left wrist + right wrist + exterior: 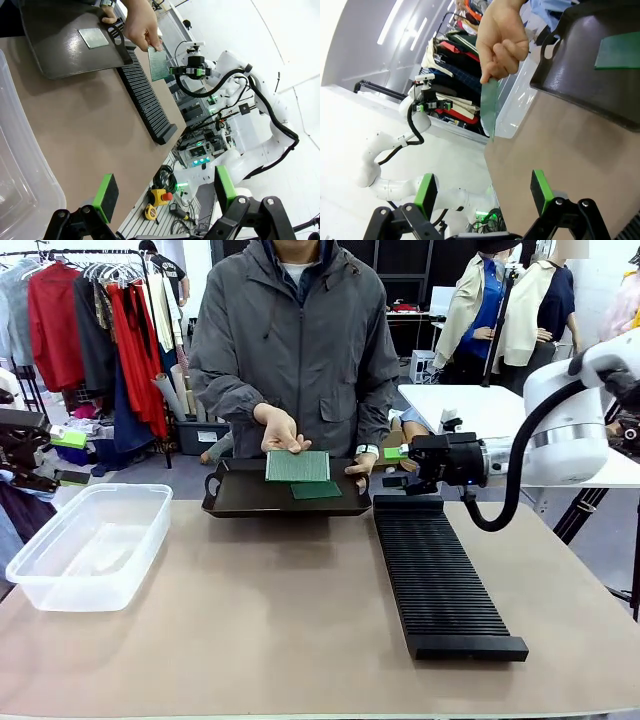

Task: Sort PCBs into racks and boxes based on the side picked up.
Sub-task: Pick up the Blank PCB handed by the Human.

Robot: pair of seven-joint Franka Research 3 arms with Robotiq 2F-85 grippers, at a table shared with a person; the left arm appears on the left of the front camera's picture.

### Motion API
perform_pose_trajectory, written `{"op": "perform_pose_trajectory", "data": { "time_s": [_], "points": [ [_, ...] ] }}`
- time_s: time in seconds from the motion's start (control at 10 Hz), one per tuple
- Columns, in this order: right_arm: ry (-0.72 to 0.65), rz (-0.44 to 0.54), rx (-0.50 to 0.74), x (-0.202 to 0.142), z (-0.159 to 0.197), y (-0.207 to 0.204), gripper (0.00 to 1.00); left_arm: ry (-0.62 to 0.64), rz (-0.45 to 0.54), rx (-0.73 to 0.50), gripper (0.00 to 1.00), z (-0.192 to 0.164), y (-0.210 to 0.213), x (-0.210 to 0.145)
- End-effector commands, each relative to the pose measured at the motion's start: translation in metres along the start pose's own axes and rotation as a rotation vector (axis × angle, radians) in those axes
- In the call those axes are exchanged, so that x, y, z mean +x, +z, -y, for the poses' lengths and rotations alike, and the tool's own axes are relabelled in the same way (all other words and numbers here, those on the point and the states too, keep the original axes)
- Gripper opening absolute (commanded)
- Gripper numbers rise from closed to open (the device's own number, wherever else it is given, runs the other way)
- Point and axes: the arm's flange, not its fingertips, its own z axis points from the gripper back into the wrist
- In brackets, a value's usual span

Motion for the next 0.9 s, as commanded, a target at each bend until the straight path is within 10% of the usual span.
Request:
{"op": "perform_pose_trajectory", "data": {
  "time_s": [0.0, 0.8],
  "points": [
    [0.020, 0.051, 0.011, 0.009, 0.010, -0.018, 1.00, 0.003, -0.004, 0.000, 1.00, 0.002, 0.002, -0.001],
    [0.063, -0.031, 0.062, 0.042, 0.020, -0.078, 1.00, 0.003, -0.004, 0.000, 1.00, 0.002, 0.002, -0.001]
  ]
}}
